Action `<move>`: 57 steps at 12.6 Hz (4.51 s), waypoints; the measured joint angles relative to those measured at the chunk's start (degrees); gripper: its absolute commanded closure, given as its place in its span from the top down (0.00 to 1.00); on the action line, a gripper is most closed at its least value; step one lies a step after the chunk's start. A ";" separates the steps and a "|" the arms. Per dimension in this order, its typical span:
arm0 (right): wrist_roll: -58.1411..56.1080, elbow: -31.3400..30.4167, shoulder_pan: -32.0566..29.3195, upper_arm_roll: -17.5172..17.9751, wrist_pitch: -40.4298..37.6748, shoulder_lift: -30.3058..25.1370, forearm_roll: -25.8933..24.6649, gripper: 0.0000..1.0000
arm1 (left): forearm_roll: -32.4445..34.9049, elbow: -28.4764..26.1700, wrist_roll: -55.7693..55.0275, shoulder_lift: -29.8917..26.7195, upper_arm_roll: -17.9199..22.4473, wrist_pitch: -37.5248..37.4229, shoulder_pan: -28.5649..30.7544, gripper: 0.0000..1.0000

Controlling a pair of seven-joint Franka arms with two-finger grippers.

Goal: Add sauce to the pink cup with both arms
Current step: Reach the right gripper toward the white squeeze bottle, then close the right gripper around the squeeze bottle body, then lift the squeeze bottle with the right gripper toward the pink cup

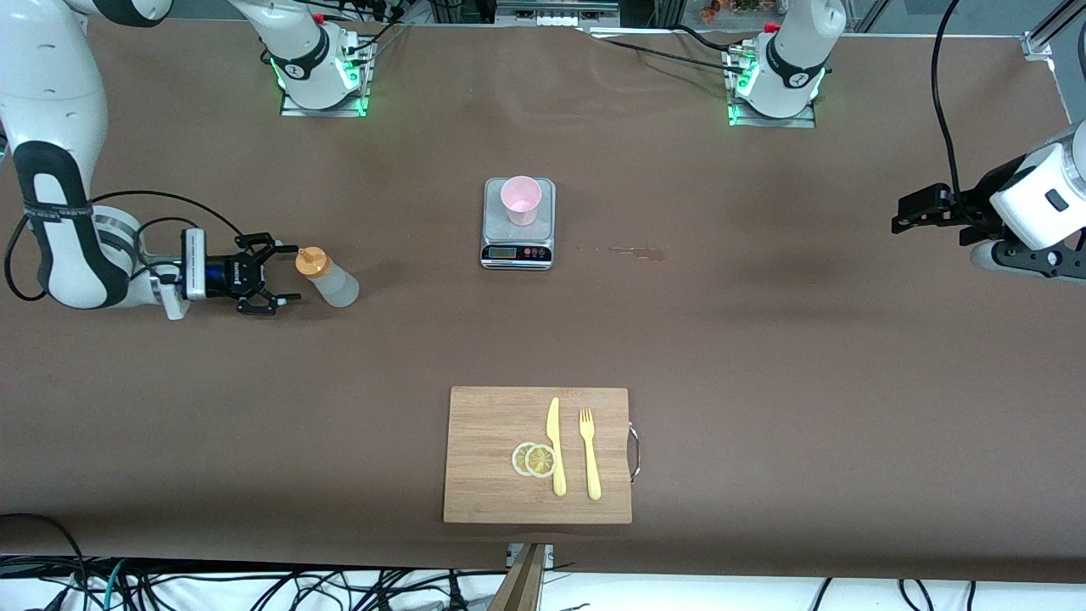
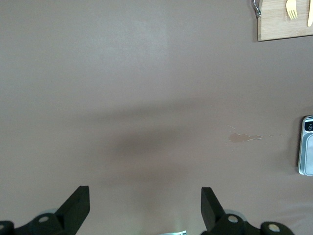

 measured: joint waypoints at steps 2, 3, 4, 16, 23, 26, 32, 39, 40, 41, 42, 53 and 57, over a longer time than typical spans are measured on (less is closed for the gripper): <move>-0.85 0.00 1.37 0.31 -0.01 1.17 2.73 1.00 | 0.00 0.10 0.00 0.04 -0.04 0.00 0.00 1.00; -0.89 0.00 2.23 0.42 -0.01 1.44 4.08 1.00 | 0.00 0.13 0.00 0.05 -0.05 0.00 0.00 1.00; -0.89 0.00 3.12 0.50 -0.01 1.60 5.49 1.00 | 0.00 0.14 0.00 0.07 -0.06 0.00 0.00 1.00; -6.53 -1.15 6.53 3.95 0.08 4.81 13.15 1.00 | 0.00 0.18 0.00 0.14 -0.39 0.00 -0.14 1.00; -6.54 -1.20 6.94 4.14 0.13 4.92 14.12 0.37 | 0.00 0.21 0.00 0.14 -0.53 0.00 -0.14 1.00; -6.53 -1.06 7.19 5.06 0.14 4.90 14.32 0.19 | 0.00 0.21 0.00 0.14 -0.54 0.00 -0.14 1.00; -3.29 -0.62 8.82 5.13 2.51 1.72 13.66 0.16 | 0.00 1.34 0.00 0.46 -0.54 0.08 -0.15 1.00; 28.81 -4.89 15.97 5.22 16.94 -23.47 -6.72 0.16 | 0.00 2.03 0.00 1.16 -0.48 0.08 -0.14 1.00; 33.26 -6.32 18.31 5.29 19.45 -26.06 -9.26 0.16 | 0.00 2.07 0.00 1.18 -0.47 0.08 -0.14 1.00; 37.55 -7.80 20.58 5.40 21.87 -28.27 -11.83 0.16 | 0.00 2.09 0.00 1.20 -0.47 0.08 -0.14 1.00; 41.62 -9.17 22.67 5.64 24.02 -30.16 -14.70 0.16 | 0.00 2.11 0.00 1.22 -0.47 0.08 -0.14 1.00; 96.43 -13.11 32.57 22.76 34.88 -35.73 -52.81 0.16 | 0.00 2.20 0.00 1.34 -0.45 0.08 -0.13 1.00; 103.43 -14.16 33.65 24.75 34.89 -35.73 -57.79 0.16 | 0.00 2.21 0.00 1.35 -0.46 0.08 -0.13 1.00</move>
